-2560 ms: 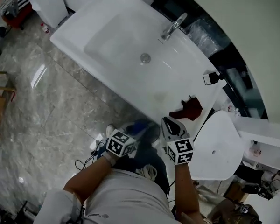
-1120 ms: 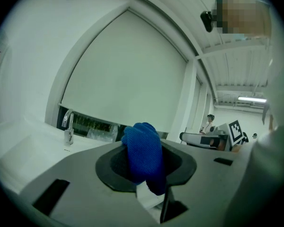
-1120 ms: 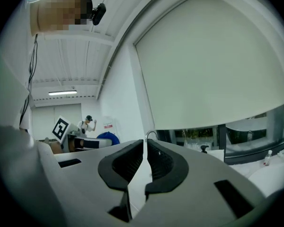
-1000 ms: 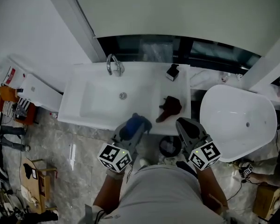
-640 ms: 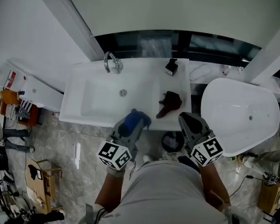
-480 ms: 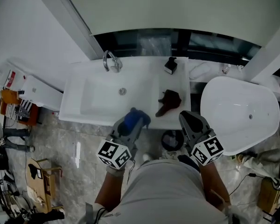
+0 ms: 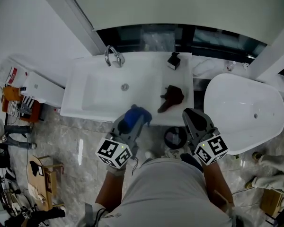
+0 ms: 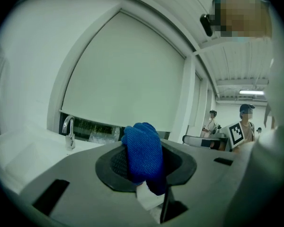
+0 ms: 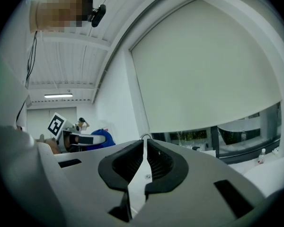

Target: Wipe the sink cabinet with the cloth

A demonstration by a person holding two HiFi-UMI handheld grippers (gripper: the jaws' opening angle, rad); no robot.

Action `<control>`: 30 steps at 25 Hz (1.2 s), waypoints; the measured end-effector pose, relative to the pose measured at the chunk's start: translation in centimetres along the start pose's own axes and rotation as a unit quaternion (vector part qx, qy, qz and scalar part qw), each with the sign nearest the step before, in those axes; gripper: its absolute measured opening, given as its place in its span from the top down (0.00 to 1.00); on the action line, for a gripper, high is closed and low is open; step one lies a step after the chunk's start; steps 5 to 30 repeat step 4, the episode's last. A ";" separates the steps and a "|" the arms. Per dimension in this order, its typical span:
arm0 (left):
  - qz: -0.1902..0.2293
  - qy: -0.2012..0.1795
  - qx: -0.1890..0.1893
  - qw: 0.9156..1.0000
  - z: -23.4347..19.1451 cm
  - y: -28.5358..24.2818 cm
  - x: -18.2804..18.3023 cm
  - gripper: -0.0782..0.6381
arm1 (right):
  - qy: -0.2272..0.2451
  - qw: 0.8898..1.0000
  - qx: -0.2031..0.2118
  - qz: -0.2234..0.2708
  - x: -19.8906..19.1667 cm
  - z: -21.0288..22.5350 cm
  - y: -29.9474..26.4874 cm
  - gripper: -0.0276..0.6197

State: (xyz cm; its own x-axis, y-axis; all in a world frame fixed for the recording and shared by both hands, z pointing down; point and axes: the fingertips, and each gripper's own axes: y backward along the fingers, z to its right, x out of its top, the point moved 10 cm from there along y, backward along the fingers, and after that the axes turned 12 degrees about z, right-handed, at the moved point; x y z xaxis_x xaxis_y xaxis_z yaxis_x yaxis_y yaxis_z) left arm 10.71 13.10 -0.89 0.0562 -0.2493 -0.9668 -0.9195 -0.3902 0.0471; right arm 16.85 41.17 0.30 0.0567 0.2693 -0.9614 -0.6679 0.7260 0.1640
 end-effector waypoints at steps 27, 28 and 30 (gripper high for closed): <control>0.005 0.018 0.006 1.000 0.2 0.7 -0.3 0.74 | -0.003 1.000 0.002 -0.006 -0.1 -0.3 0.6 0.90; 0.005 0.018 0.006 1.000 0.2 0.7 -0.3 0.74 | -0.003 1.000 0.002 -0.006 -0.1 -0.3 0.6 0.90; 0.005 0.018 0.006 1.000 0.2 0.7 -0.3 0.74 | -0.003 1.000 0.002 -0.006 -0.1 -0.3 0.6 0.90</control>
